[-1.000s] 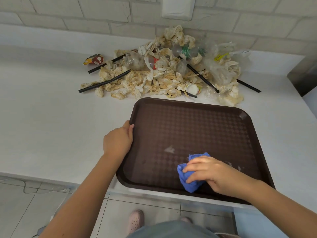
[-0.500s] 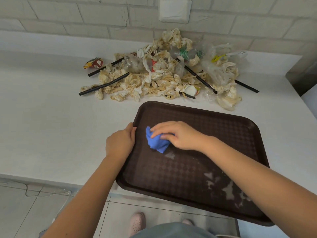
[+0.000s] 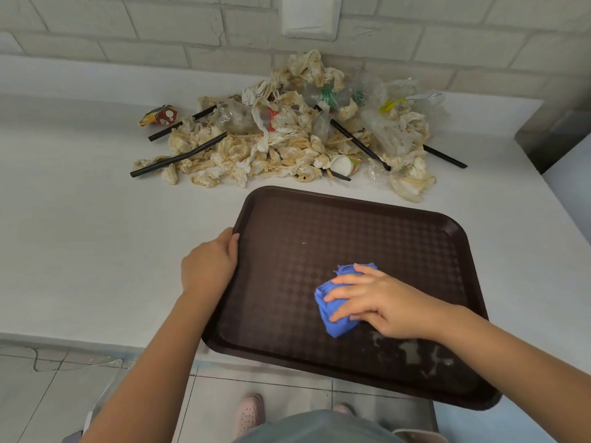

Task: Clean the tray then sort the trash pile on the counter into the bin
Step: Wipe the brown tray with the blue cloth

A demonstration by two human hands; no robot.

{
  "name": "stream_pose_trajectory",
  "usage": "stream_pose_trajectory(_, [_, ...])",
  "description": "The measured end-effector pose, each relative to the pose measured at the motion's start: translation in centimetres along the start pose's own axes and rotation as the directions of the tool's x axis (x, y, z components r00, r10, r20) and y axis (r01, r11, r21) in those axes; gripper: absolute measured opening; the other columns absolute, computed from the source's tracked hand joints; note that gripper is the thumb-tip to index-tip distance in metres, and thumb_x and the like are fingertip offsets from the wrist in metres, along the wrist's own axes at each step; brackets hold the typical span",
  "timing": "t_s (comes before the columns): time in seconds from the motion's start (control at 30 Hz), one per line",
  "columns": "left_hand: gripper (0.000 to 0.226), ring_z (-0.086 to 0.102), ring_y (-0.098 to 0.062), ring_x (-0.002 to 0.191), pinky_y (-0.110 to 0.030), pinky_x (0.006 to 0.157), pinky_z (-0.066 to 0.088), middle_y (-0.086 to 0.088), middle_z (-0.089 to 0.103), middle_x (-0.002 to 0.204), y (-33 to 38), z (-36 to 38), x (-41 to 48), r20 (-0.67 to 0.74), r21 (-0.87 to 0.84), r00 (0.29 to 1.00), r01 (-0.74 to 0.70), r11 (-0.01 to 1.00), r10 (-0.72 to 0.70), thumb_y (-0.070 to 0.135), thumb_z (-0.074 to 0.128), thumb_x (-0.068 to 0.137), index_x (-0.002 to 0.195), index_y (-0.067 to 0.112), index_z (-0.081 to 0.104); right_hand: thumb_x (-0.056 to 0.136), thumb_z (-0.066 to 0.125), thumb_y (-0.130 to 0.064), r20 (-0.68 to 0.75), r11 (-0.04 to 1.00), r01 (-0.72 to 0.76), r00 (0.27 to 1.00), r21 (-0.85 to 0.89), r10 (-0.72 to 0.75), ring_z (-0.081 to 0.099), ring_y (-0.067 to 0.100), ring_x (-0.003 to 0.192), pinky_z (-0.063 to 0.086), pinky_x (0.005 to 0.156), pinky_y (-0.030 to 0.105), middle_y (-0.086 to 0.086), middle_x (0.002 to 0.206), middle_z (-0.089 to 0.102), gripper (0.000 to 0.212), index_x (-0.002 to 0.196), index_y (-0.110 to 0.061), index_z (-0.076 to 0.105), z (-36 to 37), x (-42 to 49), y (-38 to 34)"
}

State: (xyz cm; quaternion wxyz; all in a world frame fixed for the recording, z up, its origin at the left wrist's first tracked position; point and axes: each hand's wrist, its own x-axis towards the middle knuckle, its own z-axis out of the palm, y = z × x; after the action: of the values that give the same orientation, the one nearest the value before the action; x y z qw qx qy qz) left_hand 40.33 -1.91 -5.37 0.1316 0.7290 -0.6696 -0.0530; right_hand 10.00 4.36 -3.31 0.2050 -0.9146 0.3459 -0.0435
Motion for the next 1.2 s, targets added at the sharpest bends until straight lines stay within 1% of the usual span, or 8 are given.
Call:
stream_pose_trajectory(0.23, [0.037, 0.050, -0.021, 0.059, -0.026, 0.051, 0.035, -0.002, 0.057, 0.065, 0.0, 0.2, -0.1, -0.010, 0.012, 1.000, 0.010, 1.000, -0.010, 0.038, 0.026, 0.101, 0.112, 0.022, 0.058, 0.075, 0.054, -0.002, -0.097, 0.985, -0.062, 0.994, -0.164, 0.047, 0.046, 0.002, 0.122, 0.043, 0.097, 0.028, -0.026, 0.124, 0.052, 0.050, 0.104, -0.043, 0.058, 0.7, -7.4, 0.3])
stream_pose_trajectory(0.3, [0.037, 0.049, -0.020, 0.058, -0.026, 0.051, 0.034, -0.001, 0.055, 0.064, 0.0, 0.1, 0.0, -0.001, 0.020, 1.000, 0.001, 1.000, -0.001, 0.038, 0.026, 0.101, 0.114, 0.022, 0.057, 0.075, 0.055, 0.002, -0.199, 0.991, -0.131, 0.971, 0.016, 0.132, 0.051, -0.003, 0.115, 0.045, 0.095, 0.021, -0.028, 0.123, 0.054, 0.051, 0.105, -0.039, 0.062, -0.1, -8.1, 0.3])
stream_pose_trajectory(0.4, [0.037, 0.049, -0.019, 0.058, -0.026, 0.050, 0.035, -0.001, 0.055, 0.064, 0.1, 0.0, 0.0, 0.015, 0.043, 1.000, -0.018, 0.999, 0.018, 0.038, 0.025, 0.101, 0.114, 0.022, 0.055, 0.085, 0.052, -0.001, -0.286, 0.901, -0.181, 0.908, 0.395, 0.307, 0.056, -0.002, 0.113, 0.040, 0.098, 0.012, -0.024, 0.120, 0.058, 0.041, 0.106, -0.034, 0.067, -3.1, -6.5, -0.1])
stream_pose_trajectory(0.53, [0.037, 0.049, -0.018, 0.059, -0.025, 0.050, 0.032, 0.000, 0.055, 0.066, 0.2, -0.1, 0.0, 0.019, 0.049, 1.000, -0.010, 0.999, 0.009, 0.039, 0.025, 0.101, 0.114, 0.023, 0.055, 0.090, 0.052, 0.000, -0.291, 0.855, -0.147, 0.900, 0.497, 0.324, 0.055, -0.004, 0.113, 0.038, 0.099, 0.011, -0.019, 0.112, 0.064, 0.034, 0.105, -0.025, 0.070, -6.8, 0.0, 0.2])
stream_pose_trajectory(0.7, [0.038, 0.048, -0.017, 0.060, -0.025, 0.049, 0.030, 0.000, 0.056, 0.067, 0.4, -0.3, -0.1, 0.023, 0.043, 1.000, 0.013, 0.999, -0.014, 0.039, 0.024, 0.101, 0.115, 0.024, 0.056, 0.092, 0.053, -0.004, -0.215, 0.912, -0.112, 0.954, 0.395, 0.210, 0.055, 0.007, 0.115, 0.041, 0.104, 0.029, -0.006, 0.120, 0.063, 0.028, 0.111, -0.018, 0.068, -6.6, 9.7, 1.8])
stream_pose_trajectory(0.8, [0.039, 0.048, -0.017, 0.060, -0.025, 0.048, 0.029, 0.000, 0.057, 0.068, 0.6, -0.4, -0.2, 0.023, 0.029, 0.999, 0.036, 0.999, -0.037, 0.039, 0.024, 0.101, 0.118, 0.025, 0.056, 0.094, 0.052, -0.010, -0.094, 0.960, -0.120, 0.984, 0.253, 0.148, 0.051, 0.012, 0.122, 0.035, 0.108, 0.032, -0.003, 0.129, 0.060, 0.027, 0.116, -0.019, 0.067, -4.5, 12.2, 2.6])
stream_pose_trajectory(0.9, [0.039, 0.049, -0.017, 0.061, -0.025, 0.049, 0.033, -0.003, 0.062, 0.071, 0.8, -0.4, -0.3, 0.016, 0.014, 0.998, 0.062, 0.998, -0.062, 0.040, 0.025, 0.101, 0.122, 0.026, 0.055, 0.096, 0.050, -0.014, -0.037, 0.987, -0.088, 0.995, 0.131, 0.094, 0.042, 0.011, 0.131, 0.025, 0.111, 0.026, -0.005, 0.136, 0.054, 0.028, 0.118, -0.020, 0.066, -3.0, 11.1, 2.5])
stream_pose_trajectory(1.2, [0.038, 0.048, -0.019, 0.061, -0.025, 0.048, 0.029, -0.002, 0.058, 0.068, 1.0, 0.0, -0.6, -0.005, -0.045, 0.993, 0.115, 0.992, -0.116, 0.038, 0.029, 0.100, 0.123, 0.026, 0.056, 0.092, 0.053, -0.021, -0.073, 0.991, -0.124, 0.989, 0.050, 0.127, 0.041, 0.000, 0.125, 0.036, 0.104, 0.033, -0.018, 0.128, 0.057, 0.022, 0.106, -0.030, 0.069, -1.8, 0.2, 2.8])
